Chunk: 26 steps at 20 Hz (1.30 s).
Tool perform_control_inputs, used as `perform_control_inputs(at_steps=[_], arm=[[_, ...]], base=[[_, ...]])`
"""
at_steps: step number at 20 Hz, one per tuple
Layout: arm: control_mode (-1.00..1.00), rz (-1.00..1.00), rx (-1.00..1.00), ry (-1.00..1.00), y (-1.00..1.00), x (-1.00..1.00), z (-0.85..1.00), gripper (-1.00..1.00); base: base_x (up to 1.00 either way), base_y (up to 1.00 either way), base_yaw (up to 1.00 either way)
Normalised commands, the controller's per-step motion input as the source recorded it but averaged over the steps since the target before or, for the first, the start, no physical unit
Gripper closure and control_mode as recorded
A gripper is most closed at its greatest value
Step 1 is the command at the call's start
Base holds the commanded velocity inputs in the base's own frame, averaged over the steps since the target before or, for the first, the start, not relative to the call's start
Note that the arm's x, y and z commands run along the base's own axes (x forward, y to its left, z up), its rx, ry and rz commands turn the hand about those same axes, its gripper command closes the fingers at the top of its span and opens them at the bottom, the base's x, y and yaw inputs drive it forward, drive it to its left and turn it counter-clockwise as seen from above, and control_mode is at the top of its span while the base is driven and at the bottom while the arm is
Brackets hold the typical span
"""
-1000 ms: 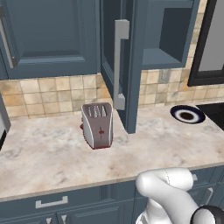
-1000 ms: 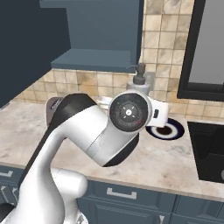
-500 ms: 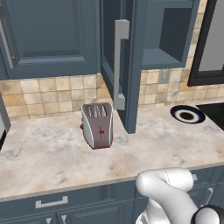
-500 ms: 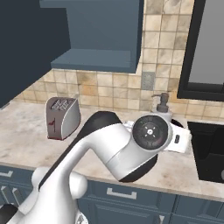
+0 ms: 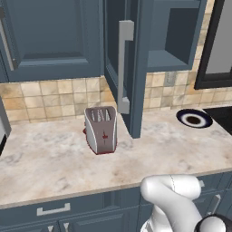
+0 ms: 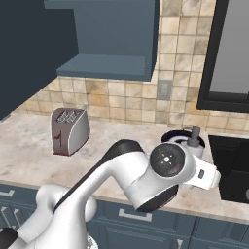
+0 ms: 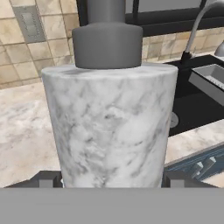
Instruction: Open the cabinet. Pick the soap dispenser and place it next to the sink. Then close the cabinet.
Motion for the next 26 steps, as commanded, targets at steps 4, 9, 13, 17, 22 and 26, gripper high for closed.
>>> perform_control_inputs(at_steps=[4, 9, 13, 17, 22, 26], arm=[[-1.0, -0.03, 0.0, 0.02, 0.0, 0.04, -0.31, 1.0], [-1.0, 0.0, 0.0, 0.0, 0.0, 0.33, -0.28, 1.0], [-1.0, 0.0, 0.0, 0.0, 0.0, 0.51, -0.36, 1.0], [-1.0, 0.0, 0.0, 0.01, 0.0, 0.6, -0.35, 1.0], [-1.0, 0.0, 0.0, 0.08, 0.0, 0.7, -0.25, 1.0], [-1.0, 0.0, 0.0, 0.09, -0.02, 0.8, -0.18, 1.0]], base=[[0.0, 0.0, 0.0], [0.0, 0.0, 0.0], [0.0, 0.0, 0.0], [0.0, 0.0, 0.0], [0.0, 0.0, 0.0], [0.0, 0.0, 0.0]])
